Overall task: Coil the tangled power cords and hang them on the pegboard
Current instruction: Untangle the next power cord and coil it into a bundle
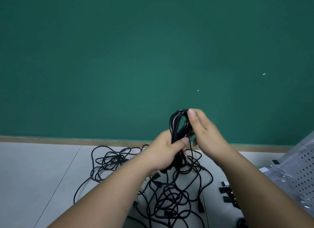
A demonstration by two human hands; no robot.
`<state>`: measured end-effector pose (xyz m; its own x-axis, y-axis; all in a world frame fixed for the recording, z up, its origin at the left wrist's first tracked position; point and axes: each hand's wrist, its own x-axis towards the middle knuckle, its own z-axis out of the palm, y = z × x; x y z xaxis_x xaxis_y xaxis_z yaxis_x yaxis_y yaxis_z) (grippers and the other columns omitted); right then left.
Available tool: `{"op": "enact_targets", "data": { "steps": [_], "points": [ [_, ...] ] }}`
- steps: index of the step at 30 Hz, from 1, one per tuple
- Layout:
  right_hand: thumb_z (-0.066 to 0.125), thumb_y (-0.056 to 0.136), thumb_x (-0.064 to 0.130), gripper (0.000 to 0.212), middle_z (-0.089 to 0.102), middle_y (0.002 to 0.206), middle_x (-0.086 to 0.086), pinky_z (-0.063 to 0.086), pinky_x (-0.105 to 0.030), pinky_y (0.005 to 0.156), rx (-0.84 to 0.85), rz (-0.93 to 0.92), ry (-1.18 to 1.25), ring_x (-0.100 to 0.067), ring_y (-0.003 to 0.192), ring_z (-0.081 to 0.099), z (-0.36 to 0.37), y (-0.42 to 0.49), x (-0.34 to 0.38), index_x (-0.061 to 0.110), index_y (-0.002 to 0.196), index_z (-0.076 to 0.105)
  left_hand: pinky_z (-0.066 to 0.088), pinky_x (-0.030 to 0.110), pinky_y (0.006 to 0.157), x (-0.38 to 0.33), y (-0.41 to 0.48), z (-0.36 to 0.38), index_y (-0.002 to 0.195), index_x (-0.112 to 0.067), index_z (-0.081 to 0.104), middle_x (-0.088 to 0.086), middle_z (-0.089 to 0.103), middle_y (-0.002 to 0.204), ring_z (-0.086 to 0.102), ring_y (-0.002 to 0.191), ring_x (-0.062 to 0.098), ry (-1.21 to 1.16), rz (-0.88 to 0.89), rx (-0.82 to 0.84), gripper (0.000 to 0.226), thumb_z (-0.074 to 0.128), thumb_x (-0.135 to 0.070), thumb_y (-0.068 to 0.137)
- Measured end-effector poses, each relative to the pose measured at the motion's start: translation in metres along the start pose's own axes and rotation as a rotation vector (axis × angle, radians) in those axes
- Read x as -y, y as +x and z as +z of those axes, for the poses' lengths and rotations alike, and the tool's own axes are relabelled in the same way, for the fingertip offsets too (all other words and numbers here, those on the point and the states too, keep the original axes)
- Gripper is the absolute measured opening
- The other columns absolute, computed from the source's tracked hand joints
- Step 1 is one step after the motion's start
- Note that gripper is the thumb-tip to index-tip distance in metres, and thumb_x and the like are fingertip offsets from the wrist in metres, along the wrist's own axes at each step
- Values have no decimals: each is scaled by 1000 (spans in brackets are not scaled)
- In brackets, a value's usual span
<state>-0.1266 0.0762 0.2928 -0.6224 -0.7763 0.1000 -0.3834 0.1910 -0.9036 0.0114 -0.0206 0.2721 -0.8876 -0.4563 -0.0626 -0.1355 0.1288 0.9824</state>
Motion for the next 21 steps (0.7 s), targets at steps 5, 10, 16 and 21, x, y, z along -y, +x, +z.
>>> {"op": "enact_targets", "data": {
  "steps": [5,10,16,21],
  "points": [
    [27,106,67,68,82,104,2,58,-51,103,323,262,186,-14,101,76,11,-12,-5,20,118,76,53,32,67,-13,7,-13,105,-8,61,0,58,80,59,68,15,-405,23,-207,13,59,-20,108],
    [29,106,66,72,81,103,-14,55,-38,105,571,308,249,-24,106,77,20,-21,-6,12,120,74,44,27,54,-24,11,-32,104,-15,57,-2,57,76,52,63,15,-662,16,-404,8,58,-21,109],
    [52,109,46,29,80,84,-1,46,-29,73,691,169,-226,-8,68,60,5,-16,-16,25,105,72,34,32,56,-13,20,-58,75,-28,59,-3,59,80,47,69,23,-280,-50,-667,32,59,-45,102],
    [62,106,31,20,67,60,4,52,-35,68,663,107,-268,-16,58,59,-25,-12,-16,23,92,75,46,29,86,-15,15,-88,122,-18,60,-10,68,102,63,91,6,56,60,-867,22,60,-34,107]
  ]
}}
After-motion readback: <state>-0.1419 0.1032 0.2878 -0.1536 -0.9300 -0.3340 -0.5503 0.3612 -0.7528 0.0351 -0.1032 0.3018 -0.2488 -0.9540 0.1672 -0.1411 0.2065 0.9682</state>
